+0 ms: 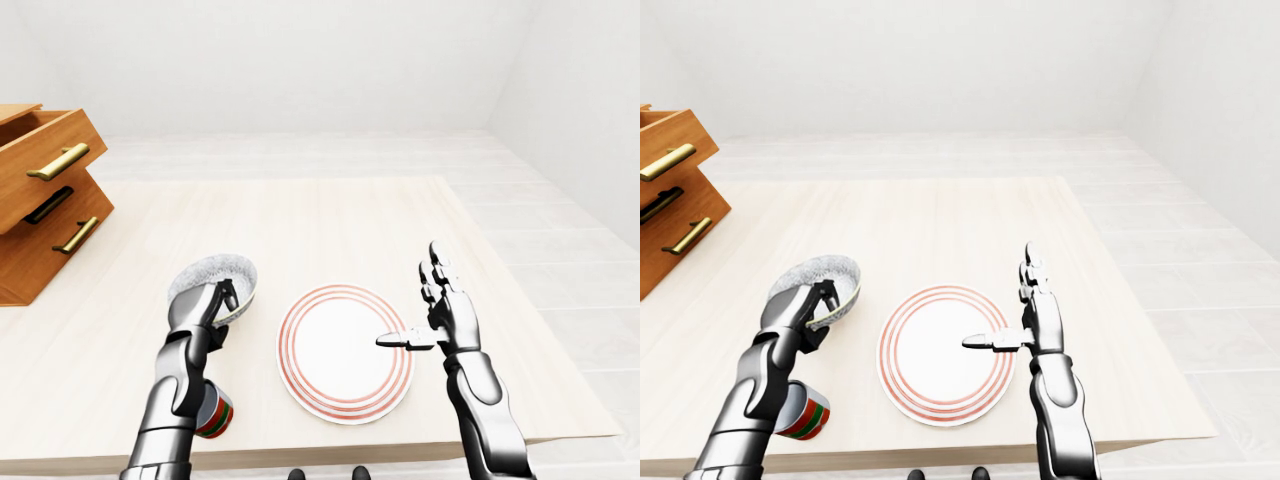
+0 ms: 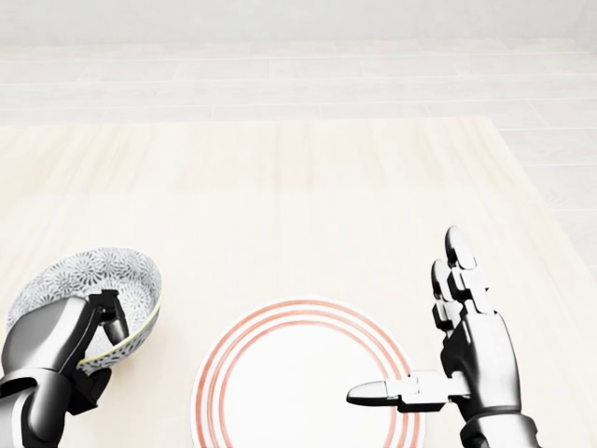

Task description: Put the bowl on the plate.

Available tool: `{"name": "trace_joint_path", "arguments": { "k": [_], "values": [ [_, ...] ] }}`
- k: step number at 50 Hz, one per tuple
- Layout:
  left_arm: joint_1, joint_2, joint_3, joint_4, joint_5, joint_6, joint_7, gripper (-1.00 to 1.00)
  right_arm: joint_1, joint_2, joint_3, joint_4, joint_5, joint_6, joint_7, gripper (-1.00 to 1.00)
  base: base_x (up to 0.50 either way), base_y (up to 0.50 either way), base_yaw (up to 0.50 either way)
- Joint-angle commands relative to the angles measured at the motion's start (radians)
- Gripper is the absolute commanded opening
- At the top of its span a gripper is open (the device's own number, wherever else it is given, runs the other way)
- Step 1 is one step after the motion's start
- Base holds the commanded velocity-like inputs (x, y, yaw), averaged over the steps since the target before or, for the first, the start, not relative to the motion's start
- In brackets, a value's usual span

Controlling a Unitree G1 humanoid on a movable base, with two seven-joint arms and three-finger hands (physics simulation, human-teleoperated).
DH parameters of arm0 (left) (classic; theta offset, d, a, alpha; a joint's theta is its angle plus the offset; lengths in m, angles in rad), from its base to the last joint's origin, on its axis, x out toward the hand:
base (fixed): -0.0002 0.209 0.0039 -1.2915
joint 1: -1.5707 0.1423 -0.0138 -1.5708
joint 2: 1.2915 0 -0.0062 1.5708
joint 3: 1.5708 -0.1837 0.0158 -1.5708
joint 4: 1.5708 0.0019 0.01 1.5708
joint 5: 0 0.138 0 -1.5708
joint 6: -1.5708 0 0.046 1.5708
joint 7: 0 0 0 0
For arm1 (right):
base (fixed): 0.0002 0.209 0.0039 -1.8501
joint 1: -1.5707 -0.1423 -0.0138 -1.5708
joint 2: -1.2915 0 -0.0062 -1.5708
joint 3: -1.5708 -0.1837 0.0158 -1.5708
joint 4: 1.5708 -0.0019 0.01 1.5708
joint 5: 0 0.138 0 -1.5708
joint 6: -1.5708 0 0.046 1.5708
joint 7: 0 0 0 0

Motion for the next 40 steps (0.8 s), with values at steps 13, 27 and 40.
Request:
{"name": "trace_joint_path", "arguments": {
  "k": [13,27,40],
  "values": [
    [0.045,-0.029,0.015,-0.221,0.060,0.000,-0.069,-1.00,0.009,0.000,0.000,-0.010,0.000,0.000,-0.004,1.00,0.00,0.00,0.00],
    [0.039,-0.072,-0.003,-0.369,0.090,0.000,-0.163,-1.00,0.032,-0.002,-0.012,-0.034,-0.003,0.000,-0.005,1.00,0.00,0.00,0.00],
    [0.022,-0.117,-0.060,-0.455,0.129,0.000,-0.238,-1.00,0.036,-0.006,-0.037,-0.050,0.002,0.000,0.002,1.00,0.00,0.00,0.00]
  ]
}}
